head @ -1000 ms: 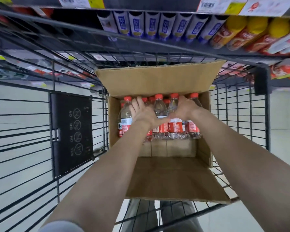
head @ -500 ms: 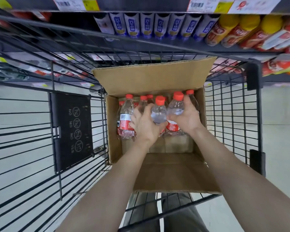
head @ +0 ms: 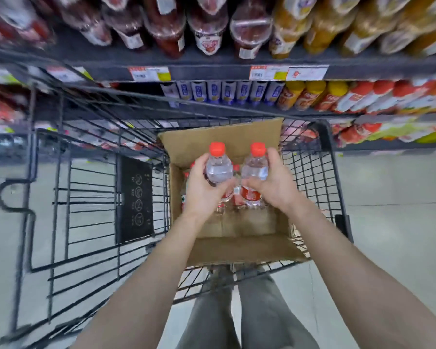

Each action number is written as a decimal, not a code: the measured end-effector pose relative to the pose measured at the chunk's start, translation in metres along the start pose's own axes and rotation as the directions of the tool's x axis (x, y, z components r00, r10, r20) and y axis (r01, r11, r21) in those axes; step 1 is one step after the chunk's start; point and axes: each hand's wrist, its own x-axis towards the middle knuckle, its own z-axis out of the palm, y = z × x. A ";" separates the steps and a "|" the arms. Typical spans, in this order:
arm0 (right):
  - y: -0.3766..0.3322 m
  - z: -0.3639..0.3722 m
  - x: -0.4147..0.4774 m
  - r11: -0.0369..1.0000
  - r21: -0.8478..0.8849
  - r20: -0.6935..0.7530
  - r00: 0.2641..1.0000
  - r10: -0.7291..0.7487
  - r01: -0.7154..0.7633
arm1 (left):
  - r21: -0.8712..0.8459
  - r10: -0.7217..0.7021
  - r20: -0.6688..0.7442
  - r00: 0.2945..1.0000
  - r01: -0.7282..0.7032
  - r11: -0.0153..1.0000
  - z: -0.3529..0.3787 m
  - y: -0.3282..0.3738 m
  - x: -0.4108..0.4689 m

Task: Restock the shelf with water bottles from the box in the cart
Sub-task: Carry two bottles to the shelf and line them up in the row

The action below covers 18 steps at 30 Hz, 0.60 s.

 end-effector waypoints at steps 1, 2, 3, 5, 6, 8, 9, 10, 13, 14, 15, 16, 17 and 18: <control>-0.016 -0.006 -0.009 1.000 0.001 -0.008 1.000 -0.029 0.029 | -0.011 0.013 -0.008 1.000 -0.013 1.000 -0.011 0.013 -0.007; -0.031 -0.011 -0.019 0.998 0.008 -0.020 0.998 -0.055 0.055 | -0.016 0.035 -0.020 0.999 -0.035 0.999 -0.022 0.026 -0.014; -0.047 -0.017 -0.029 0.996 0.015 -0.030 0.996 -0.083 0.084 | -0.016 0.060 -0.034 0.998 -0.060 0.998 -0.033 0.040 -0.023; -0.078 -0.027 -0.049 0.990 0.020 -0.053 0.989 -0.141 0.143 | -0.016 0.108 -0.074 0.991 -0.110 0.994 -0.055 0.069 -0.042; -0.093 -0.032 -0.059 0.985 0.031 -0.059 0.984 -0.168 0.170 | -0.019 0.135 -0.101 0.986 -0.138 0.990 -0.066 0.083 -0.052; -0.119 -0.040 -0.077 0.975 0.090 -0.047 0.978 -0.202 0.205 | -0.020 0.180 -0.156 0.971 -0.185 0.983 -0.084 0.109 -0.072; -0.131 -0.043 -0.084 0.969 0.119 -0.031 0.976 -0.216 0.218 | -0.021 0.194 -0.183 0.964 -0.202 0.979 -0.093 0.119 -0.080; -0.142 -0.045 -0.091 0.963 0.131 -0.018 0.972 -0.235 0.236 | -0.020 0.205 -0.205 0.957 -0.214 0.977 -0.102 0.130 -0.089; -0.173 -0.051 -0.115 0.939 0.123 -0.005 0.946 -0.323 0.321 | 0.005 0.258 -0.246 0.934 -0.265 0.964 -0.128 0.158 -0.115; -0.183 -0.052 -0.124 0.930 0.127 0.006 0.938 -0.347 0.344 | 0.015 0.285 -0.256 0.924 -0.290 0.957 -0.137 0.168 -0.125; -0.193 -0.053 -0.133 0.923 0.128 0.018 0.929 -0.368 0.363 | 0.031 0.309 -0.260 0.915 -0.312 0.950 -0.145 0.177 -0.136; -0.203 -0.053 -0.142 0.916 0.126 0.026 0.922 -0.388 0.382 | 0.053 0.334 -0.262 0.905 -0.332 0.942 -0.153 0.186 -0.147; -0.213 -0.054 -0.152 0.906 0.121 0.032 0.911 -0.412 0.406 | 0.074 0.361 -0.265 0.894 -0.354 0.932 -0.160 0.195 -0.158; -0.223 -0.055 -0.162 0.892 0.114 0.039 0.896 -0.443 0.437 | 0.090 0.385 -0.272 0.882 -0.375 0.923 -0.168 0.203 -0.170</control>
